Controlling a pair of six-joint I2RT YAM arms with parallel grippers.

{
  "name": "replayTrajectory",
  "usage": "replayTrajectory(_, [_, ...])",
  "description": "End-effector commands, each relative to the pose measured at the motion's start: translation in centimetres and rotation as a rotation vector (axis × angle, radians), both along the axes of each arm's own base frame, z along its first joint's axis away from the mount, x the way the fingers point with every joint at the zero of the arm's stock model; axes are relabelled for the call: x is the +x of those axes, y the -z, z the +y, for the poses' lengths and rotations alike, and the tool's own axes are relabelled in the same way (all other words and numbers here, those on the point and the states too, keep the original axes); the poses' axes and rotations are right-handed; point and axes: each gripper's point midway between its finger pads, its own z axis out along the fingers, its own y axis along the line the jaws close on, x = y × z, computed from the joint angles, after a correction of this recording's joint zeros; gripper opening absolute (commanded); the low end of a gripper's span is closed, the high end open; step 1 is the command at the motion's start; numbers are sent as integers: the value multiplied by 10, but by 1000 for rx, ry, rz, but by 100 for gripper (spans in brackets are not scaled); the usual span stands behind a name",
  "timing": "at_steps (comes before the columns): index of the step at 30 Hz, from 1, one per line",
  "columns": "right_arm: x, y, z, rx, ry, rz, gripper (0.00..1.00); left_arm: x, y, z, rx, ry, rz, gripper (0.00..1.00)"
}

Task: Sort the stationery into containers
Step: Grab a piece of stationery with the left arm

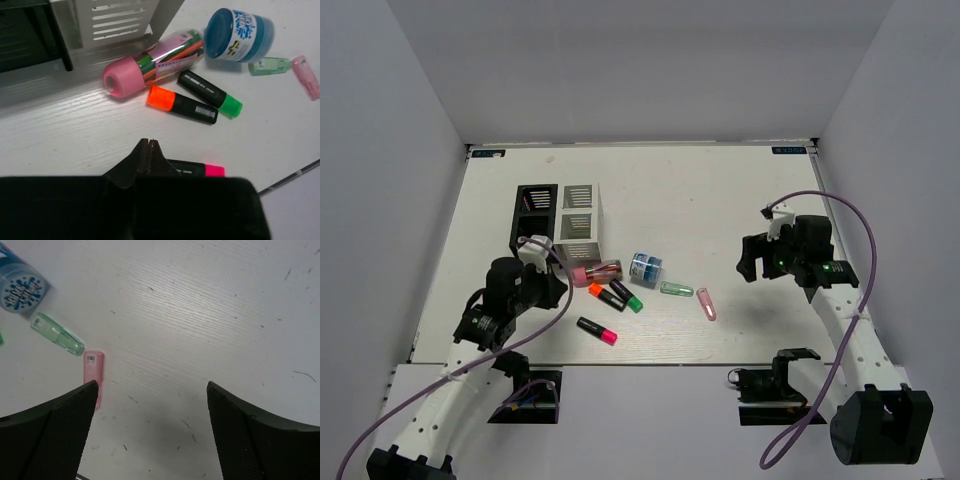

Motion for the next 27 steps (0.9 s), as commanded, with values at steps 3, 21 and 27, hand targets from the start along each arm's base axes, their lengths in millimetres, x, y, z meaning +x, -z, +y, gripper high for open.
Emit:
replayTrajectory(3, [-8, 9, -17, -141, -56, 36, 90, 6, -37, -40, -73, 172, -32, 1])
replayTrajectory(21, [-26, 0, 16, -16, -232, -48, 91, 62, -11, -163, 776, 788, -6, 54])
replayTrajectory(27, [-25, 3, 16, -19, -231, -30, 91, 76, 4, -151, 827, 804, 86, 74])
